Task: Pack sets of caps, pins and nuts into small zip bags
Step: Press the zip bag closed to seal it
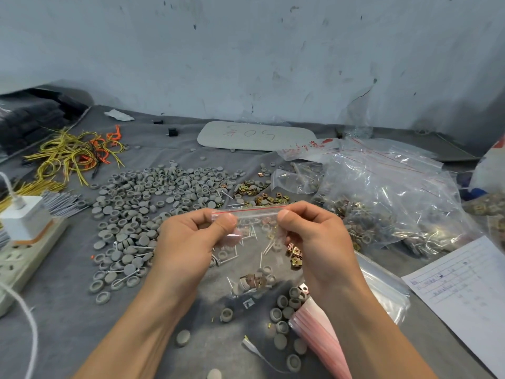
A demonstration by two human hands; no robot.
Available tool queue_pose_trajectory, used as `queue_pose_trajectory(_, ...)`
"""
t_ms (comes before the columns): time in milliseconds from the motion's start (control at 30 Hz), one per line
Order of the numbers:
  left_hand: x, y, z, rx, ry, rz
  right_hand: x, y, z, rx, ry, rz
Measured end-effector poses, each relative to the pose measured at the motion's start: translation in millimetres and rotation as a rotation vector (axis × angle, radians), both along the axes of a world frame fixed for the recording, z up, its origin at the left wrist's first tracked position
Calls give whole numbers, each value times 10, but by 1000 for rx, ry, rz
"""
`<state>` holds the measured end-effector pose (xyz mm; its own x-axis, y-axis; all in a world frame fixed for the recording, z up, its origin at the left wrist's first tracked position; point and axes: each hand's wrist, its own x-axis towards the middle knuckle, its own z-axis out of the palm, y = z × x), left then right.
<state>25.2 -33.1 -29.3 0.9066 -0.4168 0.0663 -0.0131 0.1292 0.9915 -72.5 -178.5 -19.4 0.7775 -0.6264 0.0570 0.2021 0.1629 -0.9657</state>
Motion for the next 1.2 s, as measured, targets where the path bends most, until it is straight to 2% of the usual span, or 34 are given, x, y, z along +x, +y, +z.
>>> queue_pose_trajectory(133, -5, 1, 1, 36, -13, -10, 15, 39, -10, -96, 32, 21)
queue_pose_trajectory(533, 37, 71, 16, 3, -1, 67, 37, 63, -32, -136, 54, 14)
queue_pose_trajectory(900, 4, 35, 12, -40, -61, 66, 61, 56, -54, -46, 21, -31)
queue_pose_trajectory(1067, 9, 45, 2, -14, -84, 14, 58, 56, -84, -213, 41, 34)
queue_pose_trajectory(1200, -18, 10, -16, 26, -110, -28, 108, 140, -134, -254, 52, 63)
